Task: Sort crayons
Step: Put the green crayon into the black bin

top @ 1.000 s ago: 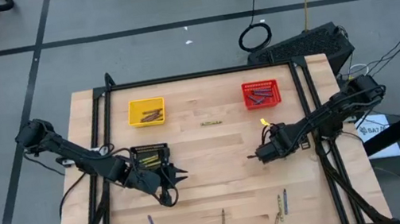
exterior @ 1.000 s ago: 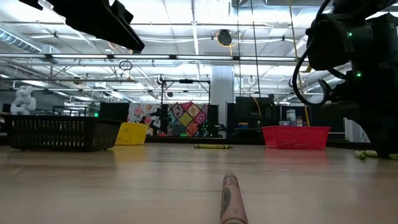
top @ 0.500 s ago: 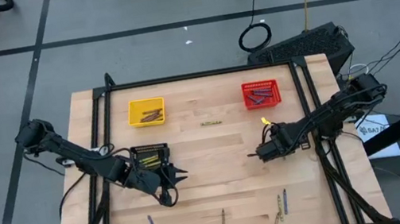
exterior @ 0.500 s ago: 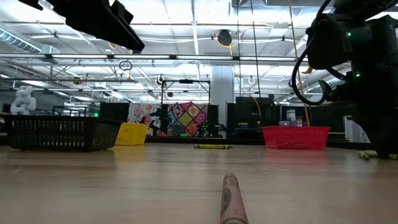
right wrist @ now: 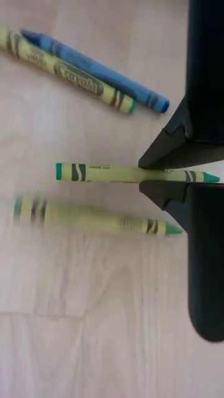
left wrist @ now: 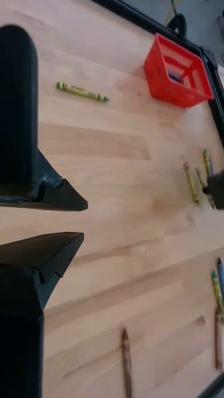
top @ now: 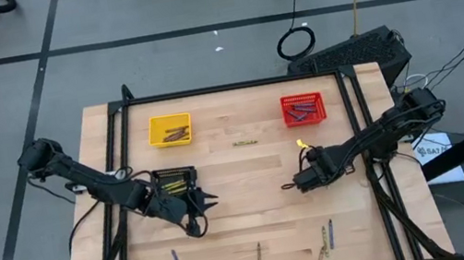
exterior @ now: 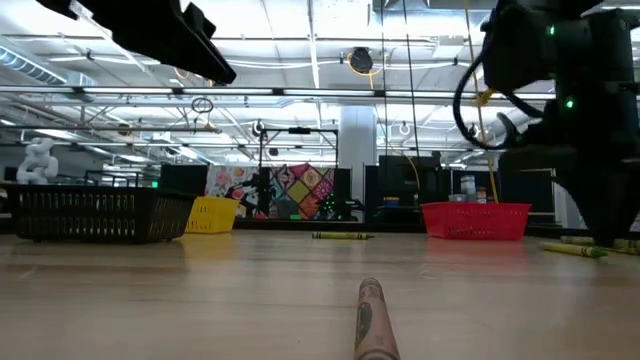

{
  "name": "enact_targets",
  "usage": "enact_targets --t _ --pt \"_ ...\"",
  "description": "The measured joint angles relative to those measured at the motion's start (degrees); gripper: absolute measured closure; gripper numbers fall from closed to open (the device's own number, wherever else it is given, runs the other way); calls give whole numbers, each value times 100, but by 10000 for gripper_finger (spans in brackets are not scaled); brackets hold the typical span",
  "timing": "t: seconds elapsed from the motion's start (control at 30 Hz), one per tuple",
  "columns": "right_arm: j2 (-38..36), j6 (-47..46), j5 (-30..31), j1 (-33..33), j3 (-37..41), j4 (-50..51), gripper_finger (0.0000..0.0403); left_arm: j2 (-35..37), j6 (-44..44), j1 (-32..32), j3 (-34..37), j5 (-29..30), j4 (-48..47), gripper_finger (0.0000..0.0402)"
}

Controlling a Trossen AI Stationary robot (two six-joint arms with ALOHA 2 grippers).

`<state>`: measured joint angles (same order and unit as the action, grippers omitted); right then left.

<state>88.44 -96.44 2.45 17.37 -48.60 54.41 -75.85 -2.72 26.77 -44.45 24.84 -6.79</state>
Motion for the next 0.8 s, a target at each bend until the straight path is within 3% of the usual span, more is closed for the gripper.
enact_targets --t 0.33,0.43,0.63,0.8 --pt "-3 -316 383 453 -364 867 395 0 30 -412 0 -122 -2 335" --pt "-3 -315 624 545 -490 903 395 0 43 -587 0 -604 -2 335" --pt "-5 -28 1654 695 -1058 821 395 0 9 -837 0 -1416 114 335" --pt "-8 636 2756 878 -1735 503 395 -2 2 -964 396 -1994 1267 336"
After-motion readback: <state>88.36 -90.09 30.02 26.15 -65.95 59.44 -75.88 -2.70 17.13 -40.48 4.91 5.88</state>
